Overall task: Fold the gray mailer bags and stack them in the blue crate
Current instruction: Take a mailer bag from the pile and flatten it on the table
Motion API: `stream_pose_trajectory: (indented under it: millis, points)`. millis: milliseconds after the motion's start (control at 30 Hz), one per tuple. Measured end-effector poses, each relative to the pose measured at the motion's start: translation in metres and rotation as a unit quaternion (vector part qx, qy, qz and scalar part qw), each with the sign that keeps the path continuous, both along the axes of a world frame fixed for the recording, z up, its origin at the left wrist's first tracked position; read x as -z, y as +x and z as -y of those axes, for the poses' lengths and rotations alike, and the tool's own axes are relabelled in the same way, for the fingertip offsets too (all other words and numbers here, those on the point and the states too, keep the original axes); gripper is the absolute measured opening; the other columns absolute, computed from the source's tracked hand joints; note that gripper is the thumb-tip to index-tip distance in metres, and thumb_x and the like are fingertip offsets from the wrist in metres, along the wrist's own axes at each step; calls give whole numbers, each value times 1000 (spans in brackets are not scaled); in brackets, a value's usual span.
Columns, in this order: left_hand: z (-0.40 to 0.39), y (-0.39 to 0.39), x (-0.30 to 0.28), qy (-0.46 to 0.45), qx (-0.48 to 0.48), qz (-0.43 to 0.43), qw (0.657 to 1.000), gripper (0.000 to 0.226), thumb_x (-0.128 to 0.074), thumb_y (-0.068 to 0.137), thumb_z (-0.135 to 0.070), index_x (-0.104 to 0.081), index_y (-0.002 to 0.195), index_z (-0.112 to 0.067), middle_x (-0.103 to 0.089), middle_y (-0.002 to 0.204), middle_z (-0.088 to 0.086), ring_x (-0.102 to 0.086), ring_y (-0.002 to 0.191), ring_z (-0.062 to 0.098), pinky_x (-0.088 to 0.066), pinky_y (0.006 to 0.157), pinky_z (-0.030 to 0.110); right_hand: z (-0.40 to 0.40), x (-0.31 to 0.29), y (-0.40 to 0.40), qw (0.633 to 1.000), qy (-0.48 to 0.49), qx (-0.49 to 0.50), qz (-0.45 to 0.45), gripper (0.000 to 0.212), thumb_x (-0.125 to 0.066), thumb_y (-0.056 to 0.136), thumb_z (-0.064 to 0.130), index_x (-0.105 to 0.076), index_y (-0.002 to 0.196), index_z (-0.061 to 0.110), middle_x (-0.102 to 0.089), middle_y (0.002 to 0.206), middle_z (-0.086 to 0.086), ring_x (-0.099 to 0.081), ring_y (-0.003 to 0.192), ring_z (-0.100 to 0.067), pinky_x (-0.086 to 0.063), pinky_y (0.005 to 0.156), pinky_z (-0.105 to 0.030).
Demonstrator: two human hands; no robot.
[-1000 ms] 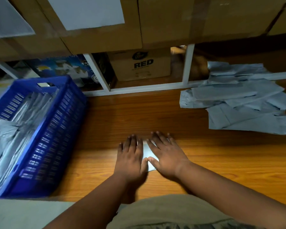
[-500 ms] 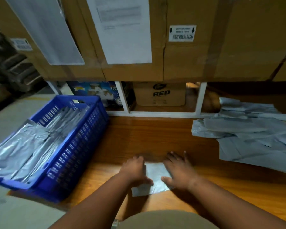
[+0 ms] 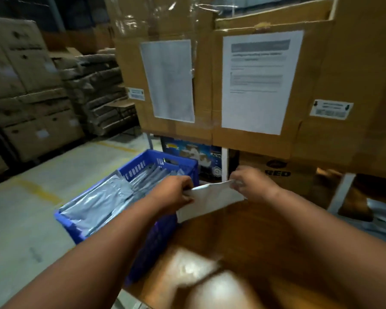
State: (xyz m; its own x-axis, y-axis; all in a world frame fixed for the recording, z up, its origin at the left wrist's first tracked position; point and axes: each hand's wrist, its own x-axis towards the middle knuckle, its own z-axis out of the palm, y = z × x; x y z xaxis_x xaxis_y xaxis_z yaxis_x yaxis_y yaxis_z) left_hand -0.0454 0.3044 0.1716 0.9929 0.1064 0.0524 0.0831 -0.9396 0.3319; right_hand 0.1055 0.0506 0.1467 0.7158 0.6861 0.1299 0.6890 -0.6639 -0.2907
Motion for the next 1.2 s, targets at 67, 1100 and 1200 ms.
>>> stream_pose_trajectory:
  millis: [67, 1100, 1200]
  points:
    - [-38, -12, -17, 5, -40, 38, 998, 25, -86, 86, -38, -63, 94, -34, -65, 94, -12, -61, 87, 10, -49, 71, 32, -46, -26, 2, 999, 16, -26, 39, 16, -67, 102, 39, -60, 90, 46, -54, 100, 17, -56, 89, -7, -43, 70, -25]
    - [-319, -121, 73, 148, -334, -94, 926, 25, -70, 78, -47, -66, 94, -29, -64, 94, -7, -65, 99, 25, -38, 83, 40, -467, 46, -26, 984, -125, -124, 9, 18, -60, 100, 25, -71, 114, 23, -70, 110, -5, -68, 103, -33, -57, 86, -40]
    - [-315, -118, 67, 159, -334, -89, 925, 32, -69, 75, -50, -62, 99, -31, -56, 99, -6, -62, 100, 26, -39, 83, 42, -459, 44, -25, 989, -98, -112, -7, 16, -59, 102, 26, -65, 117, 23, -70, 113, -5, -67, 97, -30, -57, 85, -42]
